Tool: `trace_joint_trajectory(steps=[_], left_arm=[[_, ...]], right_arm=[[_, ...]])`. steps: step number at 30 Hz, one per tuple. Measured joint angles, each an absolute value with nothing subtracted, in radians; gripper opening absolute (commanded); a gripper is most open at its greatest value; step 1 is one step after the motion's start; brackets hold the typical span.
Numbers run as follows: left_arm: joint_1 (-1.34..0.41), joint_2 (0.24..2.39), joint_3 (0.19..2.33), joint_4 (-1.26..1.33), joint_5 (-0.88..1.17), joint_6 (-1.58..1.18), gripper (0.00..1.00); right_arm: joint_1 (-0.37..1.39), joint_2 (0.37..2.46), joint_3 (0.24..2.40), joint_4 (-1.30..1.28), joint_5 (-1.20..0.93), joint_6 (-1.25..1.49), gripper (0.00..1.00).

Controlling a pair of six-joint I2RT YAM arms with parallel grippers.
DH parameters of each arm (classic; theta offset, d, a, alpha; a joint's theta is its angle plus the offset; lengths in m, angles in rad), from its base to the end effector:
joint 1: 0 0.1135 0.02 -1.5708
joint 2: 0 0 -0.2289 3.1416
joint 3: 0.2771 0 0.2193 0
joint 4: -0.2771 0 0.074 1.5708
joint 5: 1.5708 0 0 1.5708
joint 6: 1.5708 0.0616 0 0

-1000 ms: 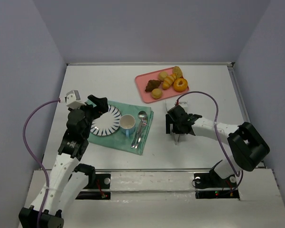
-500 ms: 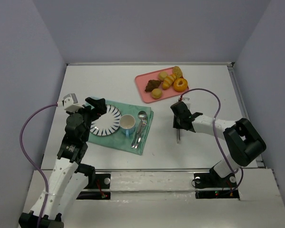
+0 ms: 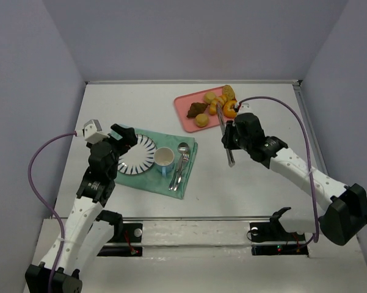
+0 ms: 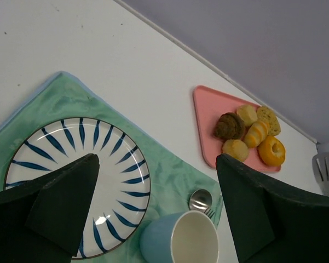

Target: Place the bread

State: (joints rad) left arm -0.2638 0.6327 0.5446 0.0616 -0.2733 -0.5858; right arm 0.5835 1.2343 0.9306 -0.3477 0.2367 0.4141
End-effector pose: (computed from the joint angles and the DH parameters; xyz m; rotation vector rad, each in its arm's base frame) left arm 0.1820 -0.0319 0.2865 -0.4679 1.5446 -0.4416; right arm 0.2334 0.1368 0.2426 -0.0574 2.2159 0.2930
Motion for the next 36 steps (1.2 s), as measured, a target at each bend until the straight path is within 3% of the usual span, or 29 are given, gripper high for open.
trace_joint_trajectory(steps=[9,18,36], left_arm=[[-0.264,0.669,0.545,0.032,-0.283,-0.588,0.99],[-0.264,0.663,0.545,0.002,-0.308,-0.604,0.99],[-0.264,0.664,0.547,-0.011,-0.324,-0.607,0.99]], right_arm=[[0.583,1.430,1.160,-0.441,0.167,0.321,0.49],[0.582,1.560,1.250,-0.495,0.173,0.286,0.60],[0.562,1.753,1.369,-0.512,0.191,0.260,0.62]])
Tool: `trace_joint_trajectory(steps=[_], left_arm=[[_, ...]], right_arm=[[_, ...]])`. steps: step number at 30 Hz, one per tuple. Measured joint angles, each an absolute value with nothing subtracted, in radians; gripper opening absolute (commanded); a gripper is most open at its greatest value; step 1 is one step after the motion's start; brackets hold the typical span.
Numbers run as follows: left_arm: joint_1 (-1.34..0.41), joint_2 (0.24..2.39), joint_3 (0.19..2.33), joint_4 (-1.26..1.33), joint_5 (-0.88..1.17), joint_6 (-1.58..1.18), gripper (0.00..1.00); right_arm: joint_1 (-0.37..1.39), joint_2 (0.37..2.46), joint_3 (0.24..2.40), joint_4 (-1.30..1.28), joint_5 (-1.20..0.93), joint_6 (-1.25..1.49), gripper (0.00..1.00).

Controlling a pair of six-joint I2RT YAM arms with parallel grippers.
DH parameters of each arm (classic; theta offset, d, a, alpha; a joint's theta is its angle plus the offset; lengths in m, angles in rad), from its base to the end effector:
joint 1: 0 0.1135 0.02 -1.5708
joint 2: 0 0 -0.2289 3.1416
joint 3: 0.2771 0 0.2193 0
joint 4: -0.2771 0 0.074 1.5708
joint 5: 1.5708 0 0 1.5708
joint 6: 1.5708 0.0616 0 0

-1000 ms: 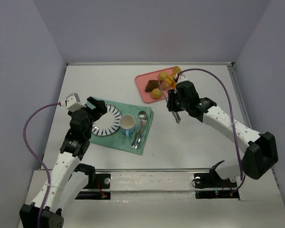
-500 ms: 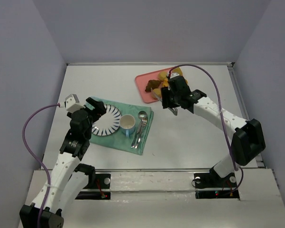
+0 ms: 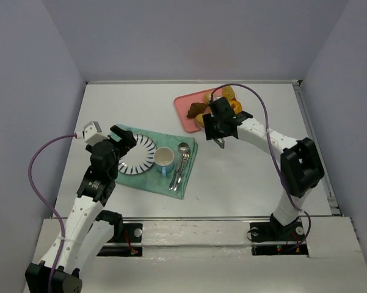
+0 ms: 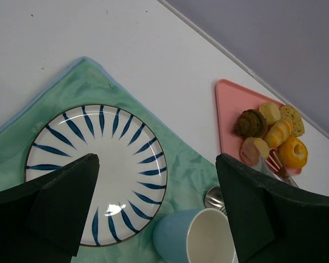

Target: Place the bread

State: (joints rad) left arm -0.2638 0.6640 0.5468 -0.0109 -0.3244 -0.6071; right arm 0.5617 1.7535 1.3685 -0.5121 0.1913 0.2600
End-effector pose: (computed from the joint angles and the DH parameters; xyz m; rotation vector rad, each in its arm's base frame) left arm 0.1862 -0.0299 0.2726 -0.5279 1.6226 -0.3760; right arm 0.3139 0.1837 0.2099 -0.2866 2.4327 0.1271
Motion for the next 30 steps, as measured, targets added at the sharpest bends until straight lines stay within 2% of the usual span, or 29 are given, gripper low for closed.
trace_joint_trajectory(steps=[3,4,7,9,15,24,30], left_arm=[[-0.264,0.664,0.547,-0.015,-0.332,-0.611,0.99],[-0.264,0.664,0.548,-0.017,-0.334,-0.611,0.99],[-0.264,0.664,0.551,-0.020,-0.338,-0.612,0.99],[-0.264,0.664,0.552,-0.020,-0.341,-0.612,0.99],[-0.264,0.656,0.552,-0.021,-0.342,-0.612,0.99],[-0.264,0.648,0.552,-0.021,-0.333,-0.616,0.99],[-0.264,0.604,0.554,-0.035,-0.338,-0.624,0.99]], right_arm=[[0.562,1.784,1.376,-0.518,0.201,0.257,0.50],[0.562,1.795,1.380,-0.519,0.202,0.257,0.43],[0.562,1.806,1.387,-0.525,0.202,0.254,0.33],[0.562,1.805,1.396,-0.524,0.202,0.251,0.31],[0.561,1.748,1.399,-0.527,0.187,0.237,0.29],[0.609,1.442,1.347,-0.449,-0.034,0.155,0.30],[0.756,1.469,1.374,-0.391,-0.186,0.091,0.30]])
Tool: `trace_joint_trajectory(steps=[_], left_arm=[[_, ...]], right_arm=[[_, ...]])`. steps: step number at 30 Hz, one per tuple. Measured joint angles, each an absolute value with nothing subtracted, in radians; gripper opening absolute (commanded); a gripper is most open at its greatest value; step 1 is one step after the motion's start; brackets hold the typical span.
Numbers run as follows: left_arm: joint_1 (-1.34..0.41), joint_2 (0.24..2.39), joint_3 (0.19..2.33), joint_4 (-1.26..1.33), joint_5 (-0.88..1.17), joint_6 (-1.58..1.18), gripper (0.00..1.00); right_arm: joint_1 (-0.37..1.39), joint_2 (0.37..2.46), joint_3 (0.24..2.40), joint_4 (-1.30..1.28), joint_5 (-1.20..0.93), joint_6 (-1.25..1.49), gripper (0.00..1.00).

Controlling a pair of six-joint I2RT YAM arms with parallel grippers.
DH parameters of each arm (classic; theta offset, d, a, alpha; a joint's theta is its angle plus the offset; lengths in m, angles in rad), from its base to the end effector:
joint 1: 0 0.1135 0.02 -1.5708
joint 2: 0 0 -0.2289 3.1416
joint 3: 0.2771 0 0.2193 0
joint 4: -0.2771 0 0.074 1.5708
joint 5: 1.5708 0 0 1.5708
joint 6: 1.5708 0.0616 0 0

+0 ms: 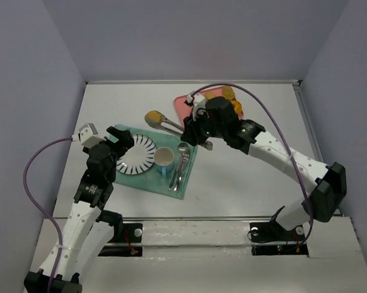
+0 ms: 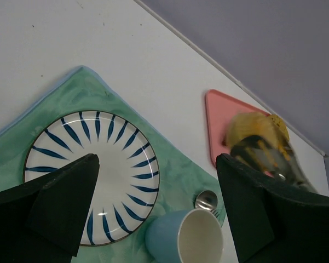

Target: Place the bread

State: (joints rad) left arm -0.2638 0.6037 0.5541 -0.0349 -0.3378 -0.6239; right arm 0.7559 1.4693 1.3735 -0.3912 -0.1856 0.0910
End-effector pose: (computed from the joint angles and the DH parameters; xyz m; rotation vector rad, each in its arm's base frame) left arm 0.1761 -0.0264 0.2818 -0.5483 1.5726 -0.3959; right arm 0.2334 0.2356 0.3178 -0.8053 1.9679 0.7053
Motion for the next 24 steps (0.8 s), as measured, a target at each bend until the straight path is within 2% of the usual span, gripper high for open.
trace_joint_trajectory(steps=[9,13,18,24], left_arm=[[-0.264,0.546,0.561,-0.080,-0.366,-0.653,0.99],[-0.264,0.540,0.561,-0.081,-0.365,-0.655,0.99],[-0.264,0.540,0.561,-0.081,-0.365,-0.656,0.99],[-0.264,0.540,0.561,-0.081,-0.365,-0.656,0.99]], right_arm=[[0.901,1.816,1.579,-0.437,-0.266,0.010,0.36],[0.930,1.932,1.663,-0.465,-0.261,-0.014,0.51],[0.949,1.963,1.682,-0.499,-0.246,-0.031,0.64],[0.950,1.963,1.707,-0.513,-0.236,-0.031,0.64]])
